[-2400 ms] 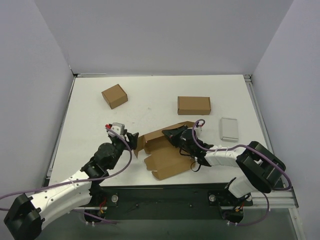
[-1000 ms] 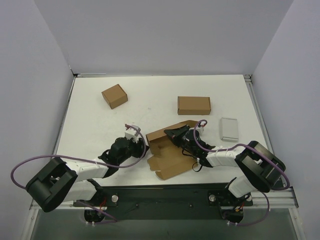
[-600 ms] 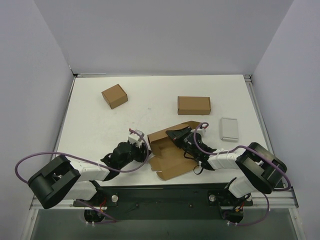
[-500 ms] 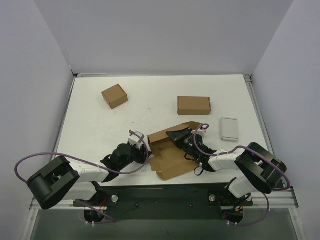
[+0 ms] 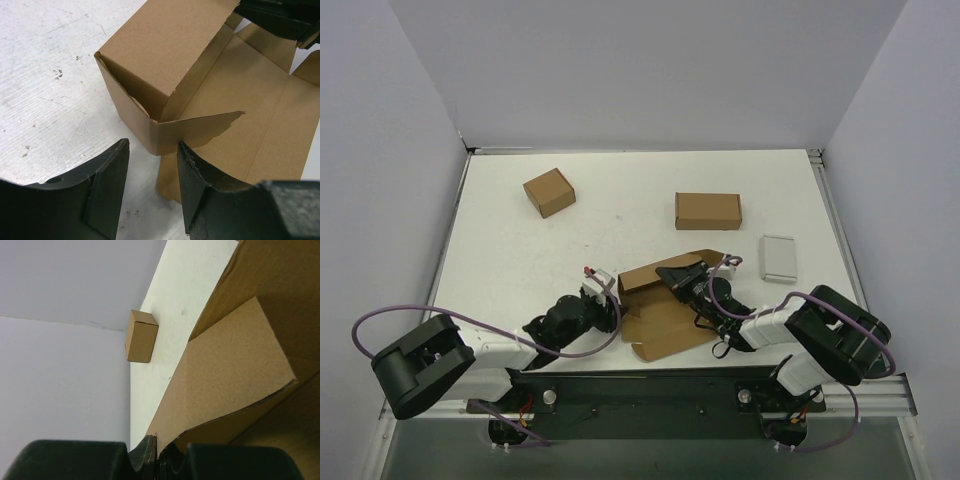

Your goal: Fold the paper box

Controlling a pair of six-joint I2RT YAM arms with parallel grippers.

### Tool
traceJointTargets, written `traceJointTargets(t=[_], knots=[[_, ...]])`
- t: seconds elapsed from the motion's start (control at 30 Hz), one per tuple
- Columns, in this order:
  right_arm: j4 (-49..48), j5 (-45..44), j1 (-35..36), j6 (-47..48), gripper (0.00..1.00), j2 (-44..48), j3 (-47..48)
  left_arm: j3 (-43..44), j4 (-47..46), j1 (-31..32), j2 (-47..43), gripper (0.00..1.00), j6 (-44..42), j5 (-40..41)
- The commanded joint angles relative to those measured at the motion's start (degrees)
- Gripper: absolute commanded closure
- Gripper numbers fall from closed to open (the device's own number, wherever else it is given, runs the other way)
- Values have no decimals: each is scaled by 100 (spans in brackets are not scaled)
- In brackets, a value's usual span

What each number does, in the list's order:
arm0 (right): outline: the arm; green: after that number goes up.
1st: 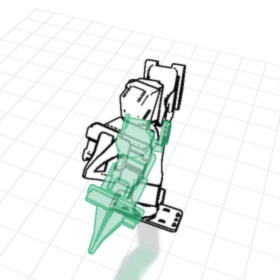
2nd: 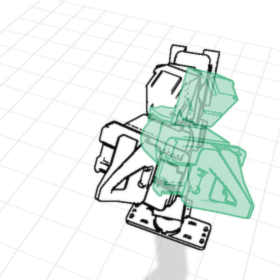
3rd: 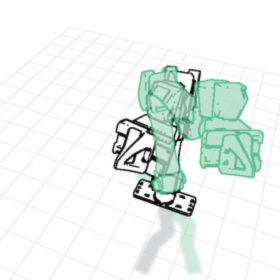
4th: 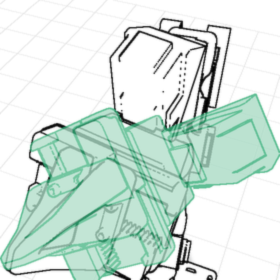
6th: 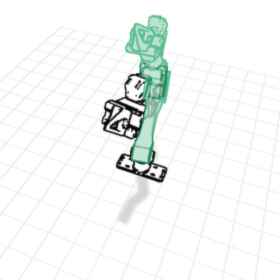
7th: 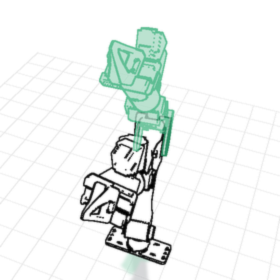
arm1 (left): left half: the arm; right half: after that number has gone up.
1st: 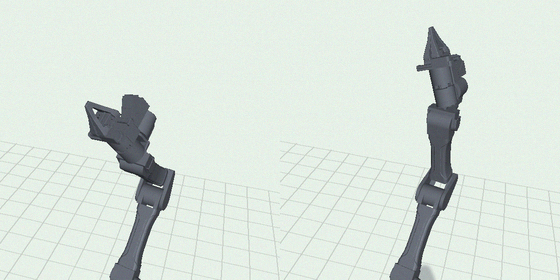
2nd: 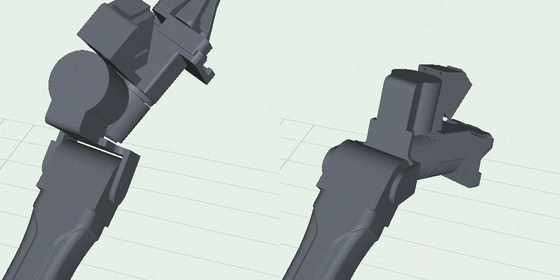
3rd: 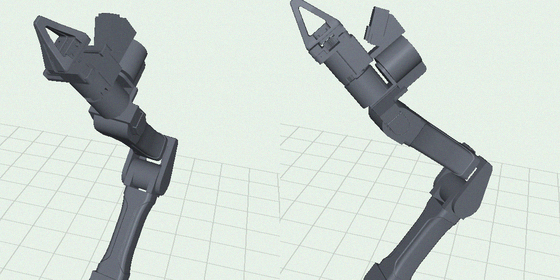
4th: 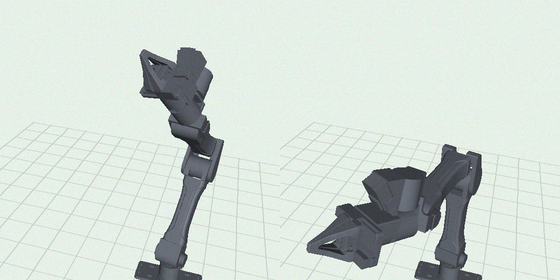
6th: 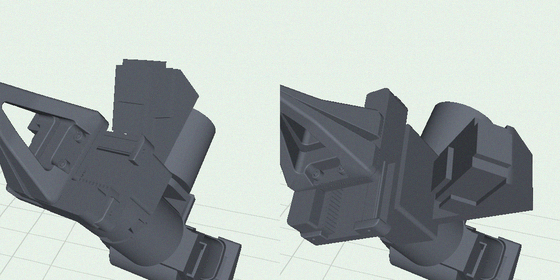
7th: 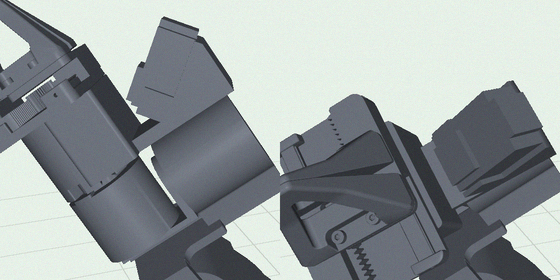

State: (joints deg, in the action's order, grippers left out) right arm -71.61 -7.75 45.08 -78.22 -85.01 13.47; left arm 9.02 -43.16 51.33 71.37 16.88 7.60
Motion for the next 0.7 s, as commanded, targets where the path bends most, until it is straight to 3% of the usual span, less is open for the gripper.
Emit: traceJointTargets(t=[0.0, 0.33, 0.67], knots=[[192, -227, 71, 386, 100, 116, -292, 21, -527, 210, 61, 48, -203, 242], [402, -315, 106, 403, 100, 275, -389, 293, -791, 597, 605, 51, -388, 576], [455, -368, 168, 412, 100, 310, -425, 443, -1291, 1011, 1080, 56, -361, 1752]])
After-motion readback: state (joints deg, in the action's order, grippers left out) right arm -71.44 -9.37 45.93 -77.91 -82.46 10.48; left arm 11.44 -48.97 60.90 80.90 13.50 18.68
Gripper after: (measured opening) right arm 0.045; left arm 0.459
